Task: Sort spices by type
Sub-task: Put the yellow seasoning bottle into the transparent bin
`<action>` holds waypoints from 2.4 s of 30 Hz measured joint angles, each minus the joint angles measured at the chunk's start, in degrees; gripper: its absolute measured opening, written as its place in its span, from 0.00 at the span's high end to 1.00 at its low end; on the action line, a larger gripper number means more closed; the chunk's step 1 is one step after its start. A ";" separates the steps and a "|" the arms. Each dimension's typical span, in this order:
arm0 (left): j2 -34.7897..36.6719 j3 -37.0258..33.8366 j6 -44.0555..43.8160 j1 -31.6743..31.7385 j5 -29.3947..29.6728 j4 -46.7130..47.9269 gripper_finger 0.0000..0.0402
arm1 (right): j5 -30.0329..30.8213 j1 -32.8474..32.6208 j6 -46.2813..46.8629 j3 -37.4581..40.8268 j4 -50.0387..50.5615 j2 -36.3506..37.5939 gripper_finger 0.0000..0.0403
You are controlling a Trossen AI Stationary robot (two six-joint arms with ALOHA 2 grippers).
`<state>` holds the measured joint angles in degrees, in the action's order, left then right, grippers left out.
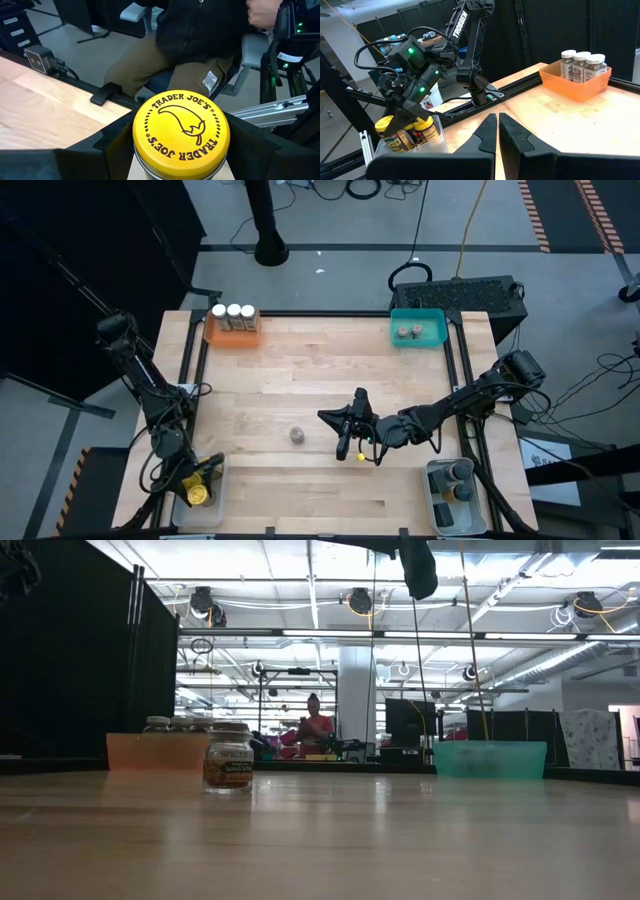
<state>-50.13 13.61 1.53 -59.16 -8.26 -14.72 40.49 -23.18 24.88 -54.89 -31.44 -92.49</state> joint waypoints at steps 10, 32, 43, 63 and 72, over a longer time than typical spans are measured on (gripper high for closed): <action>-0.01 0.00 0.54 -0.02 -0.62 0.09 0.35 | -0.01 0.00 0.00 0.00 0.02 0.00 1.00; 0.07 -0.02 2.42 0.48 0.34 -1.04 0.35 | -0.05 0.00 -0.23 0.00 0.03 0.00 1.00; 0.15 -0.13 0.90 0.57 0.23 -1.53 0.35 | -0.04 0.00 -0.08 0.00 0.04 0.00 1.00; 1.20 -0.11 0.61 0.68 6.70 -5.14 0.35 | -0.06 0.00 -0.24 0.00 0.96 0.00 1.00; 1.09 -0.07 0.28 0.68 7.70 -3.35 0.32 | -0.04 0.00 -0.24 0.00 1.75 0.00 1.00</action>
<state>-49.04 13.54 1.80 -58.48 -0.56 -18.08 40.45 -23.18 24.64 -54.89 -29.69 -92.49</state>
